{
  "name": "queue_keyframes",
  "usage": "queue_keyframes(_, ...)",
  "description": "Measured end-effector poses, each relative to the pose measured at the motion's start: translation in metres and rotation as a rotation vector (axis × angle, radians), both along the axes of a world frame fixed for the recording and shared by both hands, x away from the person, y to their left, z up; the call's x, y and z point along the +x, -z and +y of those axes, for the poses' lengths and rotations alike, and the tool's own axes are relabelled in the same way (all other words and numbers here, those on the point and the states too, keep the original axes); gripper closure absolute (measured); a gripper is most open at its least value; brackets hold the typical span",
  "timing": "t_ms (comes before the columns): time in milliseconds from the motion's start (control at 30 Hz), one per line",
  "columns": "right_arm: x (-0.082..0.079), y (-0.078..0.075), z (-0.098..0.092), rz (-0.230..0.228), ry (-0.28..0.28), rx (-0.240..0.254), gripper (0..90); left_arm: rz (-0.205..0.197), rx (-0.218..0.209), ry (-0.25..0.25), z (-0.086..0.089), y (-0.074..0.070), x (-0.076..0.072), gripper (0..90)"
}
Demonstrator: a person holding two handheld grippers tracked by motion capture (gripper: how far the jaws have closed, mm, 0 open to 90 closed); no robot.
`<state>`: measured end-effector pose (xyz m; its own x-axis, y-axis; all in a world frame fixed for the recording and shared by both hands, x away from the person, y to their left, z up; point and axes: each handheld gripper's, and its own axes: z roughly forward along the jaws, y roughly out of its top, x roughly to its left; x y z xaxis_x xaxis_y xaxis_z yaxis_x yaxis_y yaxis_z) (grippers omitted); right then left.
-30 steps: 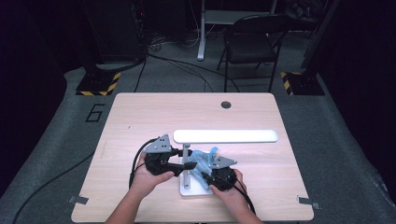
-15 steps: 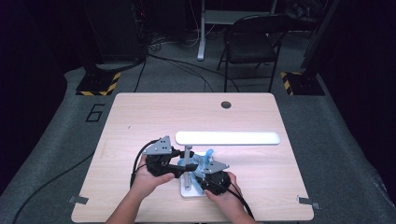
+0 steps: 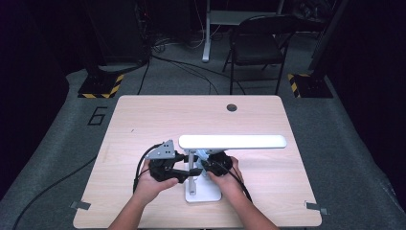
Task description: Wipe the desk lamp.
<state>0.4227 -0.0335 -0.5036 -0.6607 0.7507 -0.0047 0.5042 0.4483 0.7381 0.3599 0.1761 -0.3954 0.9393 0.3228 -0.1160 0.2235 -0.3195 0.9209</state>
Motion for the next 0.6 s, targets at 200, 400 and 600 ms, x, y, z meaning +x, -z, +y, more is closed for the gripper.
queue_keyframes(200, 0.014, -0.001, 0.000, 0.020, 0.032, -0.004, 64.6, -0.004, 0.003, -0.003, 0.000, 0.000, 0.000, 50.0)
queue_keyframes(400, 0.008, 0.000, -0.003, 0.018, 0.021, 0.026, 64.8, -0.007, 0.016, -0.007, -0.002, 0.000, 0.000, 50.3)
queue_keyframes(600, -0.012, 0.000, -0.001, -0.020, -0.015, -0.011, 64.9, -0.016, 0.011, -0.012, -0.002, 0.001, 0.001, 50.2)
